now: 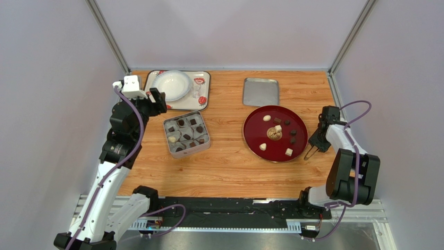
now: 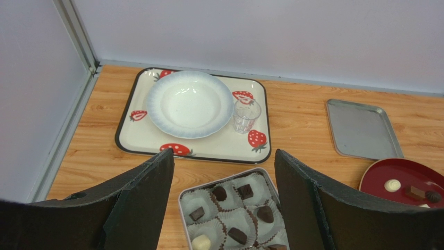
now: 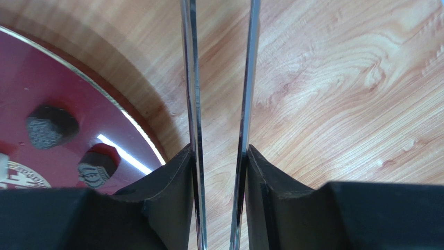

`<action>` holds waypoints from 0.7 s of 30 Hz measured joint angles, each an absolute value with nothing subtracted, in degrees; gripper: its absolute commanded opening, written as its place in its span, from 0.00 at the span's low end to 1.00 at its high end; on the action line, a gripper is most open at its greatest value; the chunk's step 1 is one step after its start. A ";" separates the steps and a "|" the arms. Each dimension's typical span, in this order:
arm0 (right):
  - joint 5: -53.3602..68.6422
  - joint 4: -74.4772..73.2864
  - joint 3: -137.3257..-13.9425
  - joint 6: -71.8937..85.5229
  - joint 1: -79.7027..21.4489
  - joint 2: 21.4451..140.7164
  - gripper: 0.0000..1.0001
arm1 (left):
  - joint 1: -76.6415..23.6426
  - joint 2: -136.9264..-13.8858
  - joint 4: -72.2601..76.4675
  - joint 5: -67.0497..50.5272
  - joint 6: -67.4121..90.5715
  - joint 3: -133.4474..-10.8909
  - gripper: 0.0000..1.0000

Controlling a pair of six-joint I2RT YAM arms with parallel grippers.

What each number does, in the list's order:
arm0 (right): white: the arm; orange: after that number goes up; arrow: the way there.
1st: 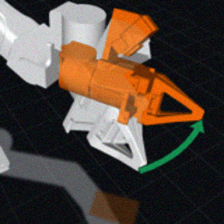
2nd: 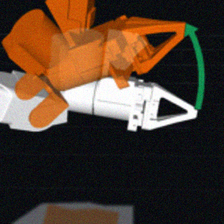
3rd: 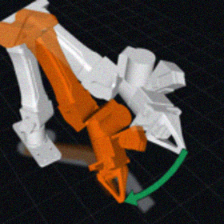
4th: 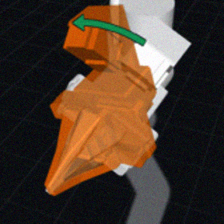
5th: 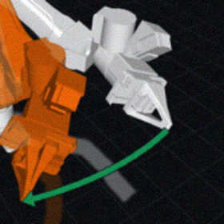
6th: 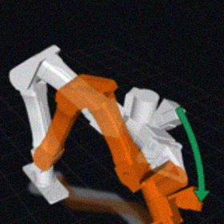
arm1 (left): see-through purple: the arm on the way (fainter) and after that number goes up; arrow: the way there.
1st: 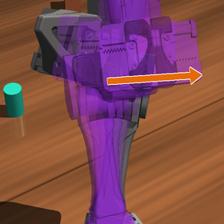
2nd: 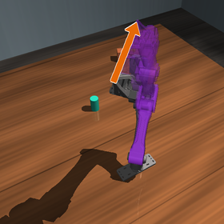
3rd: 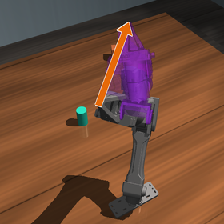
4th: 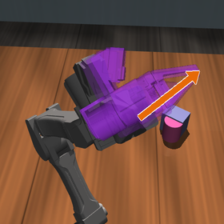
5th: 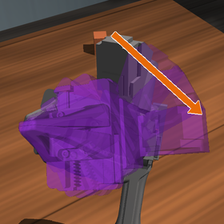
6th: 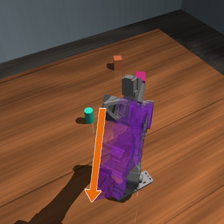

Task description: Pack the chocolate

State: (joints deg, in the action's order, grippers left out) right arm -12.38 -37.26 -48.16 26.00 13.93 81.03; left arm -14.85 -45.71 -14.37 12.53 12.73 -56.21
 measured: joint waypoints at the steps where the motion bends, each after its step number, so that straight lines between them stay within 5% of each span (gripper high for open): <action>1: -12.45 -37.30 -47.90 26.20 13.98 81.36 0.40 | -14.85 -45.71 -14.37 12.53 12.73 -56.21 0.79; 21: -13.78 -39.75 -47.13 27.57 14.39 81.19 0.69 | -14.85 -45.69 -14.37 12.51 12.73 -56.21 0.79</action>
